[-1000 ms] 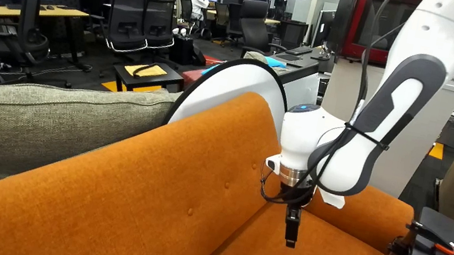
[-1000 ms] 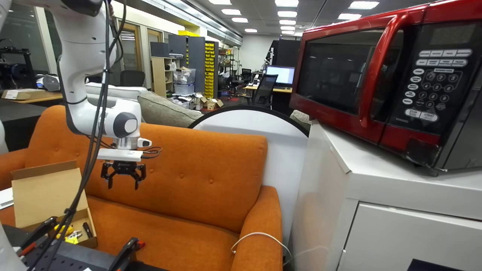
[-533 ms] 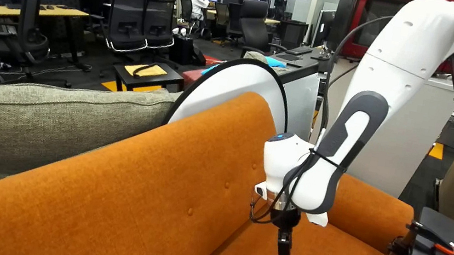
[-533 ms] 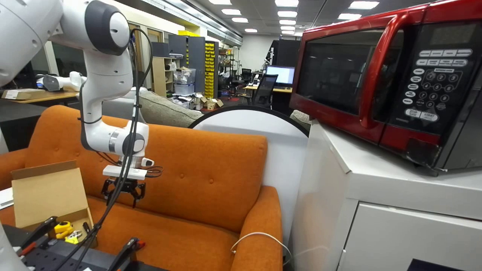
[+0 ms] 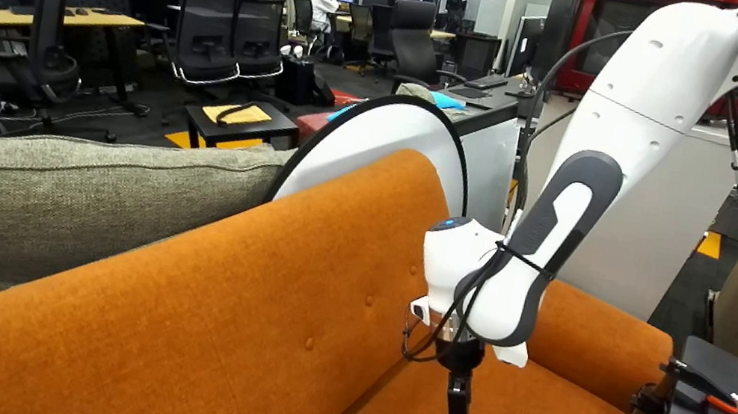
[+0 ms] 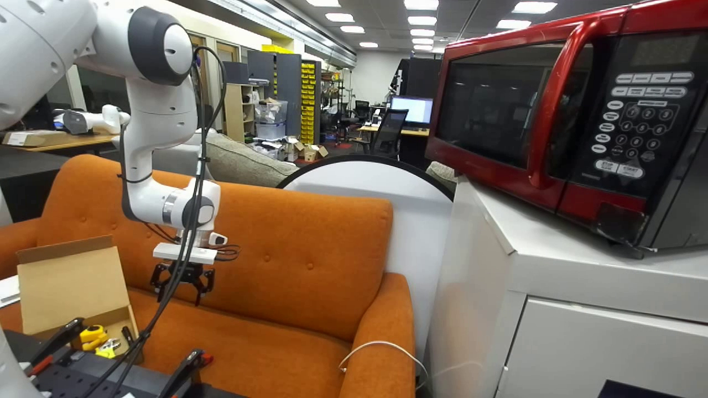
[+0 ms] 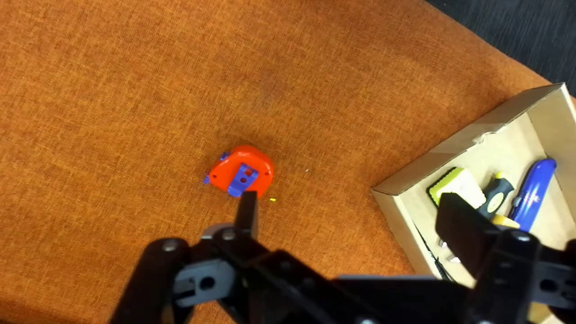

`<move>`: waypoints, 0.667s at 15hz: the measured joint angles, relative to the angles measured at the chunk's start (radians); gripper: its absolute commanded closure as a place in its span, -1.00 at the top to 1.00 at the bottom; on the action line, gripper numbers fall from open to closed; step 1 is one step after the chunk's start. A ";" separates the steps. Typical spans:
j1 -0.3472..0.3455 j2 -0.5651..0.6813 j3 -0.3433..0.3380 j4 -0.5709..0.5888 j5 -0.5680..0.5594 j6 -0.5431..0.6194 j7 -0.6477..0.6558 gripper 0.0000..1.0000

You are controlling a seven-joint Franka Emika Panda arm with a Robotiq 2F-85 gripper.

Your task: Take the red block and put it in the box

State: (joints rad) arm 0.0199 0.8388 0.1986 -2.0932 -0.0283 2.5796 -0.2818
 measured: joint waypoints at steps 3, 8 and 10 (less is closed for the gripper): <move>-0.011 0.037 0.012 0.019 0.021 0.007 0.000 1.00; -0.046 0.262 -0.002 0.187 0.043 0.047 -0.006 1.00; -0.046 0.369 -0.028 0.283 0.043 0.049 -0.003 1.00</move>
State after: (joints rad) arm -0.0262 1.2079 0.1709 -1.8098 0.0142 2.6282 -0.2845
